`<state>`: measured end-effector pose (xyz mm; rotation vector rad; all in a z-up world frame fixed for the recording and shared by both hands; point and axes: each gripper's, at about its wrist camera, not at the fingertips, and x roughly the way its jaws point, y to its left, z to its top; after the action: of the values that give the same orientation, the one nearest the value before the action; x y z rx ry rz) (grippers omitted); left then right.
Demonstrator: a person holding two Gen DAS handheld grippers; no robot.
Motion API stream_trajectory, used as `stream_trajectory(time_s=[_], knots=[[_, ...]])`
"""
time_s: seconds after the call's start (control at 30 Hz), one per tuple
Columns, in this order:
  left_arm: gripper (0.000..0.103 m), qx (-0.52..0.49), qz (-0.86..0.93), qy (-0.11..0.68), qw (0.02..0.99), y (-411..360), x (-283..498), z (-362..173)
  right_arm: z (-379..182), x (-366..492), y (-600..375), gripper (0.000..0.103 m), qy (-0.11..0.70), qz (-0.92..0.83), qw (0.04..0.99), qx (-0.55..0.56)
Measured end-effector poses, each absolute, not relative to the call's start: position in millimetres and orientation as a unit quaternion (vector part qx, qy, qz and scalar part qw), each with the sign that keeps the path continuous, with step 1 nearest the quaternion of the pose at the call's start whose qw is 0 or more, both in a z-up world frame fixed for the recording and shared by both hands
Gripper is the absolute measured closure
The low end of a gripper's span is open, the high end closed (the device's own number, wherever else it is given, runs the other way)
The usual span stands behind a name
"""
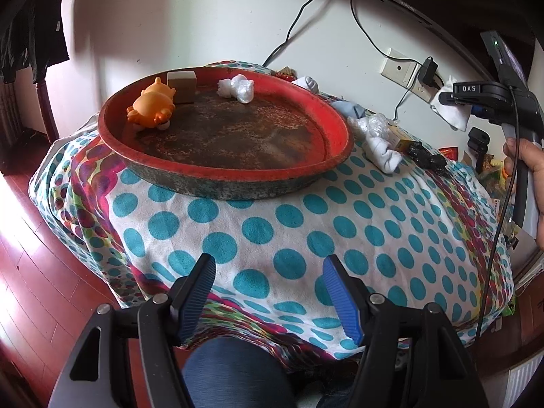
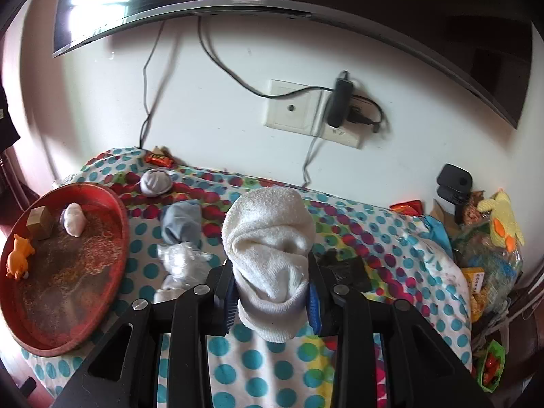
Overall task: Organize objects
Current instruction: 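Lift the white sock and carry it over the red tray with the right gripper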
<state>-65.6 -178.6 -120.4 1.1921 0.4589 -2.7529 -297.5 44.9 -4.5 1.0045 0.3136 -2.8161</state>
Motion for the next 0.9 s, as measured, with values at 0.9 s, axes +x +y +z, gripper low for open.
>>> stream_trajectory(time_s=[0.9], knots=[[0.036,0.397,-0.891,0.202,0.087,-203.9,-63.0,-125.6,-34.1,-234.4,-130.5,0.073,0.189,-0.894,0.236,0.331]])
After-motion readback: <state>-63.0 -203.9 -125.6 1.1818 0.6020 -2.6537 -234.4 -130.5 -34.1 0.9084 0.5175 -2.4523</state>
